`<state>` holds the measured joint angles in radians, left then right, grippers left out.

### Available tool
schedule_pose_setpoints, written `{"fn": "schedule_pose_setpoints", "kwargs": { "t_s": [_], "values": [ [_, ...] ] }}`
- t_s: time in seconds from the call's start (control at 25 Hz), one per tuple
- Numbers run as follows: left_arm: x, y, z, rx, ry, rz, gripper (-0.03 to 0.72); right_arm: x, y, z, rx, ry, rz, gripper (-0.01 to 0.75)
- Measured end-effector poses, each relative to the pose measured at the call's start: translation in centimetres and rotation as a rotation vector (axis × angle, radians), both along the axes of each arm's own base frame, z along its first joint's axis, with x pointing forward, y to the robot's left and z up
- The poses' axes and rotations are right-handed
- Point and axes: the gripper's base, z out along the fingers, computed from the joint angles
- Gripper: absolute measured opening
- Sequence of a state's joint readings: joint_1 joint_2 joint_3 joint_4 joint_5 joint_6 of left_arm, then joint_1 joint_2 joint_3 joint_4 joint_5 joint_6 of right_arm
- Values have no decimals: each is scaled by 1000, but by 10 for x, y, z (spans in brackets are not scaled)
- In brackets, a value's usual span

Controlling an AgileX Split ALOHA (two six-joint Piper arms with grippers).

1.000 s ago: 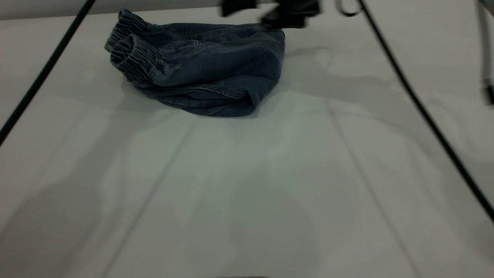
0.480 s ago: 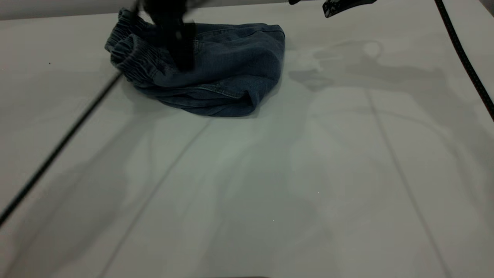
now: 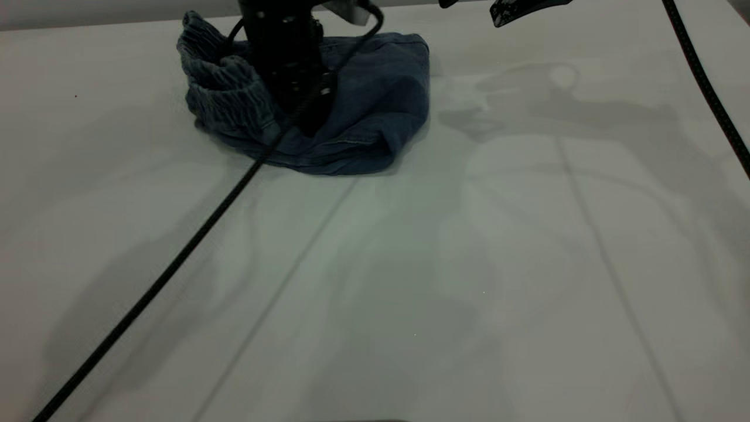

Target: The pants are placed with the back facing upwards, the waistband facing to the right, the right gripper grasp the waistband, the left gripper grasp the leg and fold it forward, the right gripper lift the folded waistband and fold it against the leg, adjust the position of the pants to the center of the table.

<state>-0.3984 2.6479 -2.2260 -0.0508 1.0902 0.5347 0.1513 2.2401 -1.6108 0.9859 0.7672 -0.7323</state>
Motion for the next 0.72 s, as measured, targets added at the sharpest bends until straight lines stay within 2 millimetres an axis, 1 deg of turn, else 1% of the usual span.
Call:
{"fn": "schedule_pose_setpoints", "kwargs": {
  "t_s": [0.16, 0.28, 0.36, 0.48, 0.6, 0.72],
  "values": [
    [-4, -22, 5, -40, -6, 147, 547, 0, 0, 0, 0, -1, -4, 569],
    [-7, -36, 8, -62, -11, 167, 547, 0, -1, 0, -1, 0, -6, 569],
    [-9, -40, 10, -54, -2, 158, 547, 1, -2, 0, -1, 0, -9, 569],
    [-8, -38, 18, -15, -4, 146, 547, 2, -9, 4, -3, -8, -20, 569],
    [2, -38, 39, -6, -103, 150, 547, 3, -18, 18, -8, -39, -30, 569],
    [8, -39, 60, -30, -165, 188, 547, 0, -24, 42, -9, -84, -28, 569]
  ]
}}
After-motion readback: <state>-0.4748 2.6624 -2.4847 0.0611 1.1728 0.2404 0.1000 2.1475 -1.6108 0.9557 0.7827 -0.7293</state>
